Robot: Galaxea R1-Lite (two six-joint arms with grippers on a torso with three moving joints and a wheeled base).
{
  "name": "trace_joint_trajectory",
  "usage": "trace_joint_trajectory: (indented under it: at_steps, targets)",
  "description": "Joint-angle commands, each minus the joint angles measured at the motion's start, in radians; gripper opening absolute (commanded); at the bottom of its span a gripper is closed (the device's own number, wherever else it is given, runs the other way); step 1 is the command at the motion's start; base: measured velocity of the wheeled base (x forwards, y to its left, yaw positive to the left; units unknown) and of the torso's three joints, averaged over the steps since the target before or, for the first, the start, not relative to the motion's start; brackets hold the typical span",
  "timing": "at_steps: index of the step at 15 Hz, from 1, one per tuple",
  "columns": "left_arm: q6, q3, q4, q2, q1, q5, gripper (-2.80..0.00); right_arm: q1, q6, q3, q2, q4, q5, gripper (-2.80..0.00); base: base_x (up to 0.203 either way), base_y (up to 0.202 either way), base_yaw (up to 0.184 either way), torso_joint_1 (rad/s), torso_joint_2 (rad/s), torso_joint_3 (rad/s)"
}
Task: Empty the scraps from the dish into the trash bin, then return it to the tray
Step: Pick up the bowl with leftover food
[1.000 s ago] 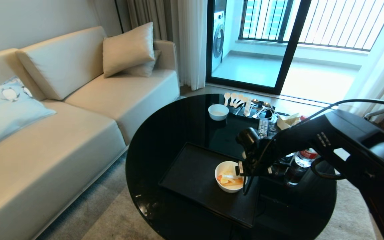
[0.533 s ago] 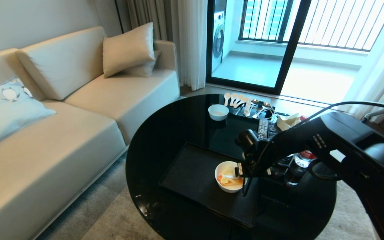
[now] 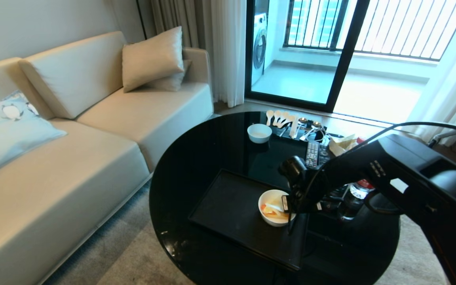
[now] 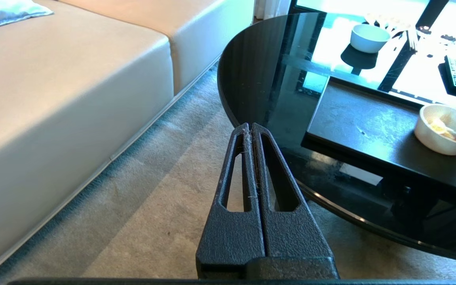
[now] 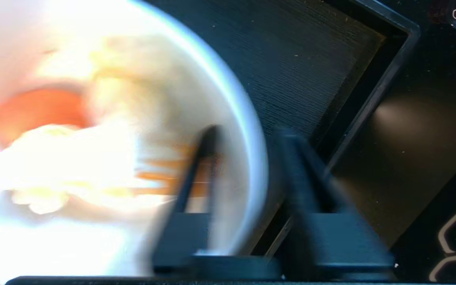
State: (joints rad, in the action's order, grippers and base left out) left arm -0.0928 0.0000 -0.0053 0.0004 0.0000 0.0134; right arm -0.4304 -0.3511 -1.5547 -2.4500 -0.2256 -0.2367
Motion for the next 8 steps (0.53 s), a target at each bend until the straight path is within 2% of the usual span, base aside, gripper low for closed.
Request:
trace_joint_trajectory:
  at_steps: [1,8]
  targets:
    - [-0.001,0.000,-0.001,0.000,0.000,0.000,-2.80,-0.001,-0.002,0.002,0.002,-0.003,-0.003,-2.80,0.000,0.000,0.000,0.000,0.00,0.000]
    - [-0.001,0.000,-0.001,0.000,0.000,0.000,-2.80,-0.001,-0.003,0.001,0.008,-0.001,-0.010,-2.80,0.000,0.000,0.000,0.000,0.00,0.000]
